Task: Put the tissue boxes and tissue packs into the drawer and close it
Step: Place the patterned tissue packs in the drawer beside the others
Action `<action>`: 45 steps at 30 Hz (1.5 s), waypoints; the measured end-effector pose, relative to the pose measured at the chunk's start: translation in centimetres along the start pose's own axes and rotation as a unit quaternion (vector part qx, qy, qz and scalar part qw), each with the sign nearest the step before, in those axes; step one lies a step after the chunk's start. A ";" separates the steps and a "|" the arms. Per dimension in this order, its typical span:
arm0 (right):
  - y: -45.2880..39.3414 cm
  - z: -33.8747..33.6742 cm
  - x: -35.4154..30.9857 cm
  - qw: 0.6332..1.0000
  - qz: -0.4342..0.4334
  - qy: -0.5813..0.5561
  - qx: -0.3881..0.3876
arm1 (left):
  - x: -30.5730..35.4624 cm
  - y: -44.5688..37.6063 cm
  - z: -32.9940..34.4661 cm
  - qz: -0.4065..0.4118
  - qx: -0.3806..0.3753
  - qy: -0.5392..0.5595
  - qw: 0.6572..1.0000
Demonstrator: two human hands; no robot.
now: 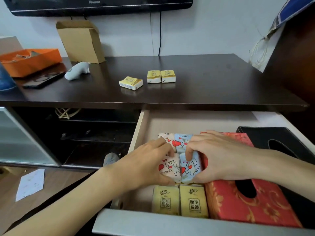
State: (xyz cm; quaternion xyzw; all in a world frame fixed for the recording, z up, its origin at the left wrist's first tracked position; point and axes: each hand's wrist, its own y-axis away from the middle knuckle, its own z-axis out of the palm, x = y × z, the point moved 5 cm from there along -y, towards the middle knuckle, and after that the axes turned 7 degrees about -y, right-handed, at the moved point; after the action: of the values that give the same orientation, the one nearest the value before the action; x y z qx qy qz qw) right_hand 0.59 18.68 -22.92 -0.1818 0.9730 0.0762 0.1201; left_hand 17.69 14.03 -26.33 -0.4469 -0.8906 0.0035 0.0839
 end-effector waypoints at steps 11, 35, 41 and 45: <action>0.0 0.2 -0.6 1.000 0.016 0.013 -0.018 | 0.3 0.4 0.4 0.018 -0.003 -0.076 0.997; -17.9 -10.6 8.9 0.924 0.081 -0.230 0.294 | -11.7 -12.0 -10.4 -0.153 0.236 0.067 0.957; -24.2 -12.1 11.5 0.939 0.113 -0.187 0.266 | -16.2 -20.9 -11.8 -0.186 0.079 -0.134 0.970; -26.5 -11.5 12.8 0.965 0.079 -0.163 0.190 | -18.8 -23.6 -11.0 -0.182 -0.025 -0.148 0.972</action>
State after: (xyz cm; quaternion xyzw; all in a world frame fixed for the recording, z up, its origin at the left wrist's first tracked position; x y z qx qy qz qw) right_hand -3.54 -12.31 -17.98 -0.0631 0.9481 -0.0725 0.3030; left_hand 11.63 -15.91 -16.29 -0.2742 -0.9592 0.0323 -0.0604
